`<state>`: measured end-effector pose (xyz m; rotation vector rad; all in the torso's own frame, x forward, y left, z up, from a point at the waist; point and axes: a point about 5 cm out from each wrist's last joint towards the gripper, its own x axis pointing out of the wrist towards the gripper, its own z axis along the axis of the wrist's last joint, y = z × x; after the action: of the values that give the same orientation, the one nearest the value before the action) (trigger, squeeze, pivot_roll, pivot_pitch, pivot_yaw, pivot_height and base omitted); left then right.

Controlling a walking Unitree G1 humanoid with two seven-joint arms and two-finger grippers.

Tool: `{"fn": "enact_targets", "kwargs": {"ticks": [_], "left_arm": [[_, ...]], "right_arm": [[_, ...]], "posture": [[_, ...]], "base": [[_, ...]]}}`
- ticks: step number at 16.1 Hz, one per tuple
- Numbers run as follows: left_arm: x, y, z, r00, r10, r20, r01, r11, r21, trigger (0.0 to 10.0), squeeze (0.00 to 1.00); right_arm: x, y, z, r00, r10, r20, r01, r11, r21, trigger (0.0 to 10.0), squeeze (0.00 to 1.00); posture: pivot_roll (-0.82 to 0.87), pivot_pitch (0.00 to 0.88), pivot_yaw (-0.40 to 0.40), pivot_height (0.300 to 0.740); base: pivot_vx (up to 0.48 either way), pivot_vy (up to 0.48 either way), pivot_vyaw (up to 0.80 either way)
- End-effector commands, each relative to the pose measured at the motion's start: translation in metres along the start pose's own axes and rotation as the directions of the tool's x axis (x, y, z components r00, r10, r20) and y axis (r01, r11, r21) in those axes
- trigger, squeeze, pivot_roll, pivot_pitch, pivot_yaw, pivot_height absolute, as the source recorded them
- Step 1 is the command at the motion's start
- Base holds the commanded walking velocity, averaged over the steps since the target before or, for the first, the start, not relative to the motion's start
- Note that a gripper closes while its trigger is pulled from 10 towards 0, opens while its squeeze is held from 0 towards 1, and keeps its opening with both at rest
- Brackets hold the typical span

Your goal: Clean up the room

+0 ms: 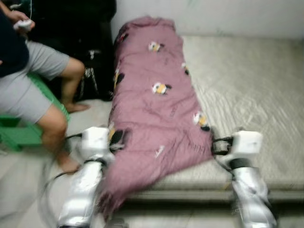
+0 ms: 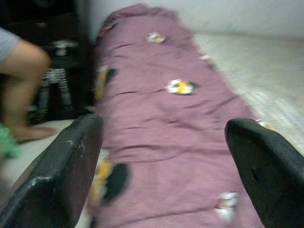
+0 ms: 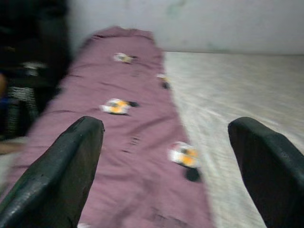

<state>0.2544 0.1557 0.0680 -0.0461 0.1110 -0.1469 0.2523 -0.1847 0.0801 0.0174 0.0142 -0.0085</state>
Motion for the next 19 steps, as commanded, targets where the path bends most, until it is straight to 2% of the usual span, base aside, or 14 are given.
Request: {"fn": "enact_targets", "kwargs": {"ticks": [1, 3, 7, 11, 15, 19], "left_arm": [[0.003, -0.010, 0.004, 1.000, -0.028, 0.013, 0.028, 0.999, -0.015, 10.0, 0.00], [0.002, -0.009, 0.003, 1.000, -0.023, 0.012, 0.023, 1.000, -0.014, 10.0, 0.00], [0.001, -0.010, 0.001, 1.000, -0.008, -0.002, 0.008, 1.000, -0.013, 10.0, 0.00], [-0.001, -0.009, -0.001, 1.000, 0.012, -0.008, -0.012, 1.000, 0.002, 10.0, 0.00], [-0.004, -0.001, -0.001, 1.000, 0.011, -0.010, -0.011, 0.998, 0.058, 10.0, 0.00], [-0.014, 0.005, 0.002, 0.999, 0.039, 0.000, -0.039, 0.993, 0.108, 10.0, 0.00]], "right_arm": [[-0.004, -0.012, -0.002, 0.999, -0.035, -0.017, 0.034, 0.999, -0.022, 10.0, 0.00], [-0.005, -0.012, -0.002, 0.999, -0.039, -0.019, 0.038, 0.999, -0.024, 10.0, 0.00], [-0.005, -0.013, -0.003, 0.999, -0.044, -0.023, 0.043, 0.999, -0.027, 10.0, 0.00], [-0.005, -0.014, -0.004, 0.999, -0.043, -0.030, 0.042, 0.999, -0.030, 10.0, 0.00], [-0.003, -0.012, -0.003, 0.999, -0.035, -0.027, 0.034, 0.999, -0.025, 10.0, 0.00], [-0.003, -0.006, 0.000, 1.000, -0.001, -0.022, 0.001, 1.000, -0.010, 10.0, 0.00]], "posture": [[-0.06, 0.034, 0.006, 0.740], [-0.06, 0.037, 0.007, 0.740], [-0.05, 0.041, 0.004, 0.740], [-0.05, 0.041, -0.001, 0.740], [-0.04, 0.044, -0.009, 0.740], [-0.03, 0.081, -0.014, 0.740]], "base": [[0.345, 0.000, 0.00], [0.291, 0.000, 0.00], [0.000, 0.000, 0.00], [0.000, 0.000, -0.75], [0.000, 0.000, -0.71], [0.000, 0.000, 0.00]]}}
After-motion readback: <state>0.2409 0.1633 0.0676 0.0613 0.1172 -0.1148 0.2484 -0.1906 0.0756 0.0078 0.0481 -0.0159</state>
